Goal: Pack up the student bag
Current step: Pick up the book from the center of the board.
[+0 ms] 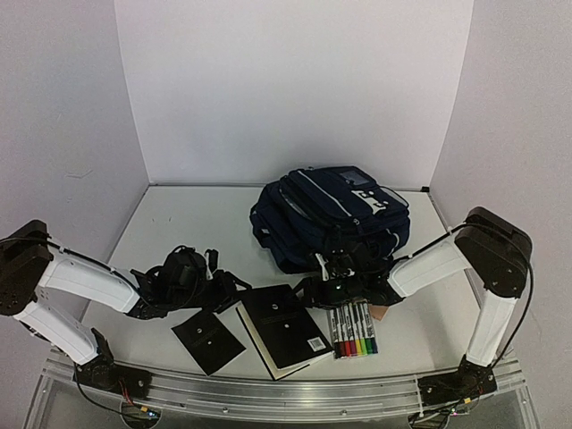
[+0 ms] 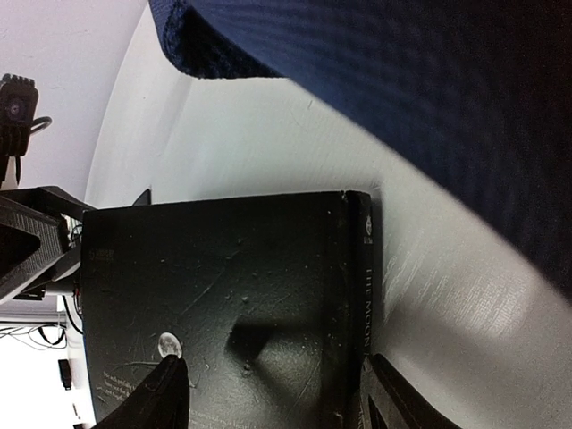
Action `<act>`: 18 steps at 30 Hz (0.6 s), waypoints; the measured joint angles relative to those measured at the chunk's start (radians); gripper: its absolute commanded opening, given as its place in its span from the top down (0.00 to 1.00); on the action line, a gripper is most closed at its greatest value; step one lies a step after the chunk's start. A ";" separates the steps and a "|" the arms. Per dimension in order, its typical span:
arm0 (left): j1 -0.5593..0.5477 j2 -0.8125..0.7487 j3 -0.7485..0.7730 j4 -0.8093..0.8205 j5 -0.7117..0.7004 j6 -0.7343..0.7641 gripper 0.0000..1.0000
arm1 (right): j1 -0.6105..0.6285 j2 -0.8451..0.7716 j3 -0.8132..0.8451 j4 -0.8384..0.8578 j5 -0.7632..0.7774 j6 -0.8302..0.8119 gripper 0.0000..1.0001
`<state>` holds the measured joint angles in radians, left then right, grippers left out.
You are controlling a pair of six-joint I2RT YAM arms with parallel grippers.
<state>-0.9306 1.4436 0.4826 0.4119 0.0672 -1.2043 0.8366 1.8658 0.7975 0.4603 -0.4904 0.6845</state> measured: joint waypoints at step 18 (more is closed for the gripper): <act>0.001 0.141 0.001 0.218 0.079 -0.029 1.00 | -0.018 0.038 -0.028 0.122 -0.047 0.070 0.36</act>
<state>-0.9295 1.5845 0.4835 0.6296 0.1459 -1.2330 0.8188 1.9038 0.7697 0.5827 -0.5378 0.7544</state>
